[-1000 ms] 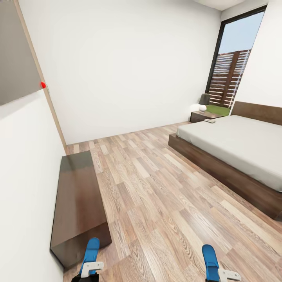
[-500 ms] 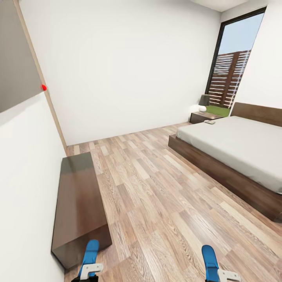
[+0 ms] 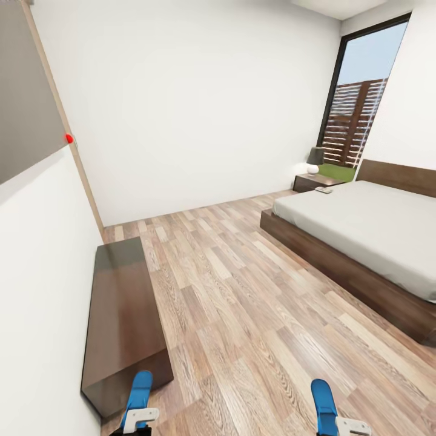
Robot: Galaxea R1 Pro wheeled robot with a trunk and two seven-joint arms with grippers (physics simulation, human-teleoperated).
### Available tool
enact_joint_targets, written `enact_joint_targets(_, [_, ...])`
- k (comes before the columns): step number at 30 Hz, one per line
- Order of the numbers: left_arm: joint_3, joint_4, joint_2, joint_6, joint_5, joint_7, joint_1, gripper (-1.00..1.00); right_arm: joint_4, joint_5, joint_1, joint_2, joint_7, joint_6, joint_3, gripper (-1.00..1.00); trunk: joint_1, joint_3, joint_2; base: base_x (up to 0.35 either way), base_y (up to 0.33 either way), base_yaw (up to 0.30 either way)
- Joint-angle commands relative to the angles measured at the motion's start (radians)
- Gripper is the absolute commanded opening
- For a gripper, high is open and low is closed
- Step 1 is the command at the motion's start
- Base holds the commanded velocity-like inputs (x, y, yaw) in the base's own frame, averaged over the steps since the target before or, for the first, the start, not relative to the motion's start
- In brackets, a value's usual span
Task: In the bedroom, move the book from the bed onto either nightstand, and place the two sandals side by side next to the bed.
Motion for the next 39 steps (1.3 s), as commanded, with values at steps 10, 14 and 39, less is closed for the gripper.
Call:
enact_joint_targets(10, [-0.01, -0.003, 0.002, -0.017, 0.007, 0.01, -0.001, -1.0, 0.008, 0.008, -0.001, 0.001, -0.002, -0.003, -0.007, -1.0, 0.0, -0.001, -0.001, 0.0, 0.0, -0.066])
enact_joint_targets(14, [-0.01, -0.003, 0.002, -0.027, 0.007, 0.01, -0.001, -1.0, 0.011, 0.008, -0.001, 0.001, -0.002, -0.003, -0.007, -1.0, 0.0, -0.001, -0.001, 0.0, 0.0, -0.204])
enact_joint_targets(39, [-0.011, -0.002, 0.002, -0.032, 0.005, 0.011, -0.001, -1.0, 0.013, 0.009, -0.001, 0.001, -0.002, -0.003, -0.005, -1.0, 0.0, -0.001, -0.001, 0.0, 0.0, -0.272])
